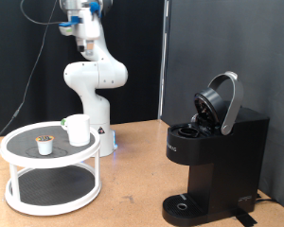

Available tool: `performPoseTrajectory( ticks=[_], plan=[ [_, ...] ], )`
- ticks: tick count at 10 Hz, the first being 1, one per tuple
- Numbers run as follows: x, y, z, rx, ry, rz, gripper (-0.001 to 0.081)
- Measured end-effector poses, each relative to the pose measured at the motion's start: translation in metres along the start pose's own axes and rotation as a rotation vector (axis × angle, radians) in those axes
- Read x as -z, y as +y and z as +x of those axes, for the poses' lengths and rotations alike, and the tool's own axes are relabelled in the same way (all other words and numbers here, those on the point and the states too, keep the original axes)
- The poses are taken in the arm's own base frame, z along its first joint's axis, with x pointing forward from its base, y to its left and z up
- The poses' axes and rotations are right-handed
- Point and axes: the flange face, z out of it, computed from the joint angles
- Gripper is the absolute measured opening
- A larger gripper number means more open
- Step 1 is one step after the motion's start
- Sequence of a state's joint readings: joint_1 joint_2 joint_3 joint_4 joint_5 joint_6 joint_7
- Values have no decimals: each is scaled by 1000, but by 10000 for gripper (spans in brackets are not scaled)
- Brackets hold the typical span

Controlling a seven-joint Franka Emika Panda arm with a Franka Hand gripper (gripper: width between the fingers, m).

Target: Make a cup of coffee with the keurig machine

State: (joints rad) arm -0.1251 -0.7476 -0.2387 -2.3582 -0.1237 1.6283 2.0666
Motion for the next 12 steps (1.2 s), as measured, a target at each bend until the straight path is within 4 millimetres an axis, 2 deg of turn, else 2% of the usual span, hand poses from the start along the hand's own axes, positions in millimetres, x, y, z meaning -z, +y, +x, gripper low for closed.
performPoseTrajectory(
  ticks=[3,6,9,12],
  plan=[
    [-5,-29,37,-59,-25,13,734],
    [-9,-52,60,-74,-16,3,734],
    [-12,-57,62,-54,-4,-4,734],
    [-35,-60,62,1,-15,2,734]
  ],
)
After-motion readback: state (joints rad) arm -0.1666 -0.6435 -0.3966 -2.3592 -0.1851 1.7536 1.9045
